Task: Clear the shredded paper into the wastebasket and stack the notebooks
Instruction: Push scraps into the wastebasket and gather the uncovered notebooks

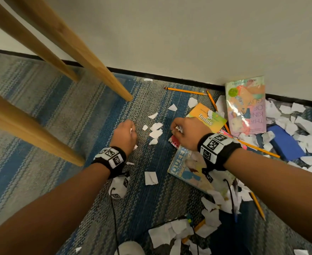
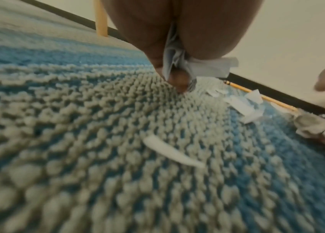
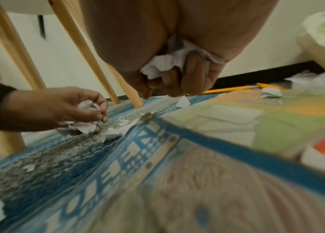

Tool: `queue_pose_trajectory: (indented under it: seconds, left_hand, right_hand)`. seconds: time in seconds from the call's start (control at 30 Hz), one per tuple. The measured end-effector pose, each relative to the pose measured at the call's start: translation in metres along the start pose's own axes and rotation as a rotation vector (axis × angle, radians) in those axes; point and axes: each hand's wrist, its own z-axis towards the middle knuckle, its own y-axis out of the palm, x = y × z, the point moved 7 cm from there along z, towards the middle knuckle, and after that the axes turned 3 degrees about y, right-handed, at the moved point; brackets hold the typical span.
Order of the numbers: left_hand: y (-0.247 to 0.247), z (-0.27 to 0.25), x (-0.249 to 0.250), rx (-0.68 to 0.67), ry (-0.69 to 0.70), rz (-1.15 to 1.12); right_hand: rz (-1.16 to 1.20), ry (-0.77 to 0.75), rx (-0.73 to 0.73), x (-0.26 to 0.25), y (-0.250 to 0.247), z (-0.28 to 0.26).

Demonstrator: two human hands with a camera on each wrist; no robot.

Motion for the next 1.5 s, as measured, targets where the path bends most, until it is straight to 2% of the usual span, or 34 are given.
queue_pose_trajectory:
  seconds: [0.1,0.3,0.43,0.57,0.67,0.73,0.83,0.9,0.97,1.03,1.1,1.2,1.3,1.43,1.5]
  left_hand:
    - [-0.009,0.004,-0.011,-0.020,-0.118,-0.123]
    - [-0.020,0.000,-0.006,-0.047,-0.015,-0.079]
    - [-0.013,-0.009,-0.006,-0.247,-0.019,-0.001]
    - [0.008,-0.032,0.002,-0.486,0.177,0.073]
    - [0.029,-0.057,0.014,-0.645,0.327,0.219]
    - [0.041,-0.071,0.018,-0.704,0.405,0.332]
    - [0.051,-0.080,0.024,-0.660,0.560,0.352]
    - [0.050,-0.078,0.022,-0.626,0.576,0.265]
    - [0.042,-0.072,0.018,-0.583,0.517,0.086]
    - [0.025,-0.060,0.012,-0.460,0.453,-0.067]
    - [0.005,-0.049,0.000,-0.325,0.369,-0.091]
    - [-0.020,-0.045,-0.015,-0.228,0.274,-0.022]
    - [-0.029,-0.046,-0.031,-0.249,0.213,0.076]
    - [-0.009,-0.059,-0.039,-0.430,0.295,0.121]
    - [0.000,-0.065,-0.040,-0.478,0.332,0.143]
  right_hand:
    - [-0.090,-0.034,-0.030,-0.011,0.004,0.018]
    - [-0.289,-0.100,-0.160,-0.032,0.029,0.055]
    - [-0.354,-0.091,-0.239,-0.032,0.045,0.067]
    - [-0.356,-0.155,-0.230,-0.038,0.047,0.069]
    - [-0.354,-0.145,-0.236,-0.034,0.043,0.070]
    - [-0.306,-0.135,-0.218,-0.032,0.037,0.072]
    - [-0.176,-0.098,-0.195,-0.027,0.029,0.073]
    - [-0.097,-0.070,-0.189,-0.024,0.026,0.074]
    - [-0.070,-0.084,-0.186,-0.026,0.023,0.075]
    - [-0.064,-0.088,-0.166,-0.031,0.017,0.078]
    - [-0.028,-0.046,-0.132,-0.031,0.010,0.082]
    - [0.034,0.031,-0.127,-0.029,0.009,0.084]
    - [-0.084,-0.010,-0.128,-0.039,0.018,0.083]
    - [-0.165,-0.118,-0.185,-0.057,0.038,0.085]
    - [-0.230,-0.141,-0.226,-0.064,0.045,0.083]
